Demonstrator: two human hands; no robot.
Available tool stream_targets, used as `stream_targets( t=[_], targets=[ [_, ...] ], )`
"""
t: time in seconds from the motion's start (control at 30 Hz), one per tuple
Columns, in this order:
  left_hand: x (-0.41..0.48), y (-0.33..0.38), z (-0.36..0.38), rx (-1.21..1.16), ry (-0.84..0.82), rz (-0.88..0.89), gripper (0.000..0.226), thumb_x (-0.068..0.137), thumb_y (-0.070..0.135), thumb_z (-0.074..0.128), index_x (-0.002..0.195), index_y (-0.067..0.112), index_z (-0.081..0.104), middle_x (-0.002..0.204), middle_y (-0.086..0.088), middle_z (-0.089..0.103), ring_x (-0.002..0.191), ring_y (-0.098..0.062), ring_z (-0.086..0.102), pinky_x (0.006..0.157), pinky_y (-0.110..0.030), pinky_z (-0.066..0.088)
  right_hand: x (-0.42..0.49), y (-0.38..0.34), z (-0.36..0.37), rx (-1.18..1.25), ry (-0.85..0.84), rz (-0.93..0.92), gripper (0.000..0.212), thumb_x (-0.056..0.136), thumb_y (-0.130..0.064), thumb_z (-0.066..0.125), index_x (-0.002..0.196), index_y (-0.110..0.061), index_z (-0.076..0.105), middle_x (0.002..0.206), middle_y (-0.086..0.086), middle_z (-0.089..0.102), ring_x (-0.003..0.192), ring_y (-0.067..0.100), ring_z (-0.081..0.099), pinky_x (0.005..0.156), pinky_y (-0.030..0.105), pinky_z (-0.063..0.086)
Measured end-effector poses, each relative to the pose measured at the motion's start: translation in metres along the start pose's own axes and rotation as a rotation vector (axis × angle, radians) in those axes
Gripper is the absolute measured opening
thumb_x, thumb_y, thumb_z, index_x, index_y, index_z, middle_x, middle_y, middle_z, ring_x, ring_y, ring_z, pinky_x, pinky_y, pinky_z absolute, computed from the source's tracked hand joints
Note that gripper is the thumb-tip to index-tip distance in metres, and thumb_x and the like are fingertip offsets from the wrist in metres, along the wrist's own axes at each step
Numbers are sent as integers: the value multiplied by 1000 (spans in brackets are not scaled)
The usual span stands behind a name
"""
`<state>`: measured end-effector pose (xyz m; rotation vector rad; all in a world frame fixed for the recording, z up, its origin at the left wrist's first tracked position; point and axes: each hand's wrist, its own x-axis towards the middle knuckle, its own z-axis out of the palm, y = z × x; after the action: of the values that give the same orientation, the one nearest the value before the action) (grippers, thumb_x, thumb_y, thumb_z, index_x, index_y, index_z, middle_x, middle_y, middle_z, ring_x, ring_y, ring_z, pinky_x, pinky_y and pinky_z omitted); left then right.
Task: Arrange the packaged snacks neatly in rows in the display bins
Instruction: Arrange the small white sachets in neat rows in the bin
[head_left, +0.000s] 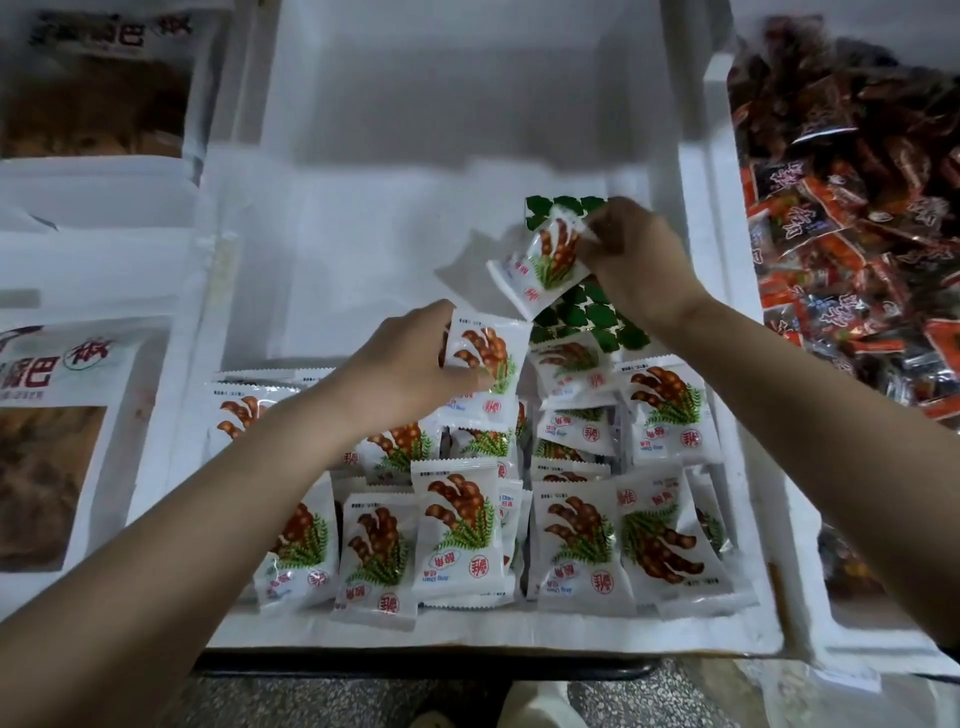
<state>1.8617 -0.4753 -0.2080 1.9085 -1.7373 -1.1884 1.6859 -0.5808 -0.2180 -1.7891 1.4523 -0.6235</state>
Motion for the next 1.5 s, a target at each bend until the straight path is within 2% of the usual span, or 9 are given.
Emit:
stream_targets(
  t=[0.13, 0.27, 0.47, 0.6, 0.8, 0.93, 1.2, 1.37, 1.5],
  targets=[
    [-9, 0, 8, 130, 21, -42, 32, 85, 38, 64, 109, 16, 58, 97, 1, 67, 94, -17, 60, 91, -36, 46, -2, -8, 15, -32, -90, -89, 6, 96, -11, 50, 97, -17, 52, 91, 2, 60, 68, 6, 53, 52, 7, 40],
    [-17, -6, 20, 279, 53, -1, 45, 87, 46, 59, 126, 25, 57, 102, 3, 64, 114, -17, 44, 101, -33, 29, -3, -9, 16, -18, -55, -113, 10, 97, -9, 47, 104, -13, 53, 90, 1, 59, 66, 6, 52, 49, 7, 36],
    [-25, -9, 21, 204, 161, 85, 40, 86, 35, 63, 124, 23, 54, 86, 19, 43, 113, -11, 38, 93, -25, 26, -21, -4, 4, 64, -130, -134, 14, 97, -8, 45, 89, -19, 48, 77, -4, 59, 60, -3, 56, 52, 8, 41],
    [-31, -14, 20, 199, 210, 150, 39, 86, 28, 66, 123, 23, 54, 110, 16, 48, 121, -6, 36, 100, -23, 26, -33, -6, -7, 18, -286, -188, 26, 96, -8, 46, 81, -28, 48, 89, 8, 67, 81, 24, 64, 70, 33, 54],
    [-35, -21, 25, 208, 303, 167, 26, 90, 19, 59, 115, 23, 52, 107, 13, 52, 117, -10, 40, 89, -21, 27, -50, -7, 16, -201, -524, -283, 9, 95, -12, 48, 93, -19, 54, 88, -10, 58, 82, 7, 59, 68, 7, 46],
    [-45, -19, 27, 393, 411, 260, 28, 90, 33, 43, 103, 14, 58, 101, -2, 57, 101, -14, 41, 80, -21, 25, -57, -5, 28, -271, -485, -326, 10, 98, -17, 45, 102, -16, 54, 95, -2, 62, 77, 11, 59, 70, 21, 49],
    [-75, -12, 26, 375, 38, 171, 39, 86, 55, 51, 119, 37, 43, 100, 31, 30, 93, 12, 16, 74, -16, 17, -67, -4, 28, -394, -456, -294, 20, 100, -27, 39, 113, -17, 50, 108, 3, 65, 85, 17, 64, 81, 38, 53],
    [-82, -13, 26, 124, -51, 28, 33, 85, 43, 62, 112, 41, 45, 110, 28, 45, 85, 7, 51, 74, -17, 41, -68, -5, 34, -373, -389, -277, 21, 99, -26, 40, 113, -14, 51, 104, 4, 66, 83, 18, 64, 77, 38, 54],
    [-88, -12, 24, 124, -6, 120, 22, 86, 41, 60, 102, 45, 44, 96, 40, 38, 91, 26, 42, 79, -5, 38, -72, -5, 41, -356, -329, -274, 19, 100, -23, 41, 112, -13, 51, 100, 6, 66, 83, 20, 63, 76, 41, 54]
  ],
)
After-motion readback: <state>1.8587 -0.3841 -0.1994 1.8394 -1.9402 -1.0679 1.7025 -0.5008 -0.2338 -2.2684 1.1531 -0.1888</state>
